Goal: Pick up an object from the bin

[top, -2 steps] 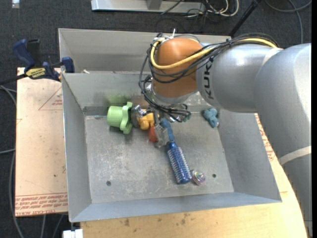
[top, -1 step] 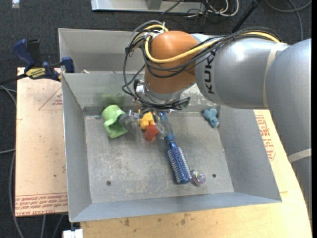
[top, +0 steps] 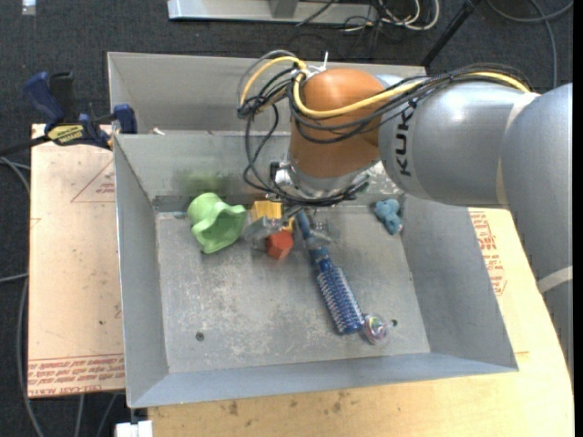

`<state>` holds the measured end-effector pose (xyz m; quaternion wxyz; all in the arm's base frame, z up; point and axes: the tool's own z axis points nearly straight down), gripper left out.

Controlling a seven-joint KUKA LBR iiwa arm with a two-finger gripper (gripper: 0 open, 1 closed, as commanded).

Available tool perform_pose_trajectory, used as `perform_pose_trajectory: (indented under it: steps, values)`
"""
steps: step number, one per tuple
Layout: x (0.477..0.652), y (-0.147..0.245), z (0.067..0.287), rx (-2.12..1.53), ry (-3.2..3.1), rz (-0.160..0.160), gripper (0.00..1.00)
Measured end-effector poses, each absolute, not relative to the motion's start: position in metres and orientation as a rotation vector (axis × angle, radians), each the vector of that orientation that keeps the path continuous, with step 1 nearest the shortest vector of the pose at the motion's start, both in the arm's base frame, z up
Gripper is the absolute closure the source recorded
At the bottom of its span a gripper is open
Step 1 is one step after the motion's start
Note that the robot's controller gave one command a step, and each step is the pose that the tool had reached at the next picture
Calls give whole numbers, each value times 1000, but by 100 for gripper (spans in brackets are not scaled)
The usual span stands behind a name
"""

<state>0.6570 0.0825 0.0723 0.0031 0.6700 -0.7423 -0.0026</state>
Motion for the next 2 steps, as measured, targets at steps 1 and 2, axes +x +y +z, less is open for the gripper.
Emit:
perform_pose_trajectory:
  steps: [1, 2]
  values:
    - [658, 84, 74, 2095, -2335, -13, 0]
    - [657, 86, 74, 2094, -2333, -20, 100]
